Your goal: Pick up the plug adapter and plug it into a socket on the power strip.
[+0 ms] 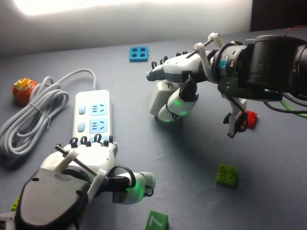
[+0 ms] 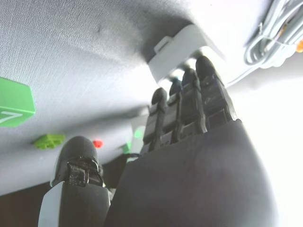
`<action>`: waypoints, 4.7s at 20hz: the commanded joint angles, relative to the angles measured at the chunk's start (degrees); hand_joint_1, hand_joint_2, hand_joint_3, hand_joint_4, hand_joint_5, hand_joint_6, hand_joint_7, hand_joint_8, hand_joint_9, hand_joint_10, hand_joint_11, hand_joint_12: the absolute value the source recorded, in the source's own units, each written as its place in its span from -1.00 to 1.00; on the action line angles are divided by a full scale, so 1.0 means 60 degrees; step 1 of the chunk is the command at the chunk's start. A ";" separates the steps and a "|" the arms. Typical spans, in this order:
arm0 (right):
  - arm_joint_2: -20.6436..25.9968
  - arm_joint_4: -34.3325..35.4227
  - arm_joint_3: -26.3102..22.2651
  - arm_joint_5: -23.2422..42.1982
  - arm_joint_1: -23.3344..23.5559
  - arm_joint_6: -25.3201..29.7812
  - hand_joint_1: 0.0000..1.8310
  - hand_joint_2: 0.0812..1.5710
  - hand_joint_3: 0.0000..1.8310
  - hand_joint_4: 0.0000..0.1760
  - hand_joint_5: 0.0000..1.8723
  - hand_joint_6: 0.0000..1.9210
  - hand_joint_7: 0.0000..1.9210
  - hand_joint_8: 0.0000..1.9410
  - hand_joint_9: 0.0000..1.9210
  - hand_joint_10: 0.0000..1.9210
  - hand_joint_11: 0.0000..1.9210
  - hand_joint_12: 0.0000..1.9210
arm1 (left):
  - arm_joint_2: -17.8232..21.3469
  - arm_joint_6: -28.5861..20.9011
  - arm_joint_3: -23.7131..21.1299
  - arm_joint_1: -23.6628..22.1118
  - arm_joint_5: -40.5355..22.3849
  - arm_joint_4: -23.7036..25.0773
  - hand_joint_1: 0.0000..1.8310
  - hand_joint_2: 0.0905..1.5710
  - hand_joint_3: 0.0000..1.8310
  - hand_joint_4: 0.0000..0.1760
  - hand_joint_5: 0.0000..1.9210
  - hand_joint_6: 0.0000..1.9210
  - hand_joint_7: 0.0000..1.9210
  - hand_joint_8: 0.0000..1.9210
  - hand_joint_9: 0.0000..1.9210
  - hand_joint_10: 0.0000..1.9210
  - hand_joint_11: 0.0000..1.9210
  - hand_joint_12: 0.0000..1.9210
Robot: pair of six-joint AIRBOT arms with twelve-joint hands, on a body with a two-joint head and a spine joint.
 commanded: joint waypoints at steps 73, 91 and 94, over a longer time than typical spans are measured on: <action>-0.2518 -0.5653 0.0321 -0.1915 0.0981 0.3711 0.35 0.43 -1.00 -1.00 -0.04 0.00 0.01 0.22 -0.11 0.03 -0.35 0.51 | 0.0179 -0.0137 -0.0264 -0.0228 -0.0447 0.0403 -0.93 0.54 -1.00 -1.00 -0.92 -1.00 -0.91 -1.00 -0.90 -1.00 -1.00 -0.58; -0.2914 -0.5653 0.0795 -0.1662 0.0920 0.3789 0.34 0.44 -1.00 -1.00 -0.05 0.02 0.01 0.23 -0.09 0.02 -0.37 0.50 | 0.0220 -0.0138 -0.0382 -0.0290 -0.0480 0.0402 -0.91 0.51 -1.00 -1.00 -0.92 -1.00 -0.92 -1.00 -0.91 -1.00 -1.00 -0.65; -0.2933 -0.5653 0.0861 -0.1669 0.0919 0.3788 0.34 0.43 -1.00 -1.00 -0.03 -0.01 0.00 0.23 -0.12 0.06 -0.38 0.51 | 0.0221 -0.0138 -0.0395 -0.0291 -0.0480 0.0402 -0.91 0.52 -1.00 -1.00 -0.91 -1.00 -0.91 -1.00 -0.91 -1.00 -1.00 -0.66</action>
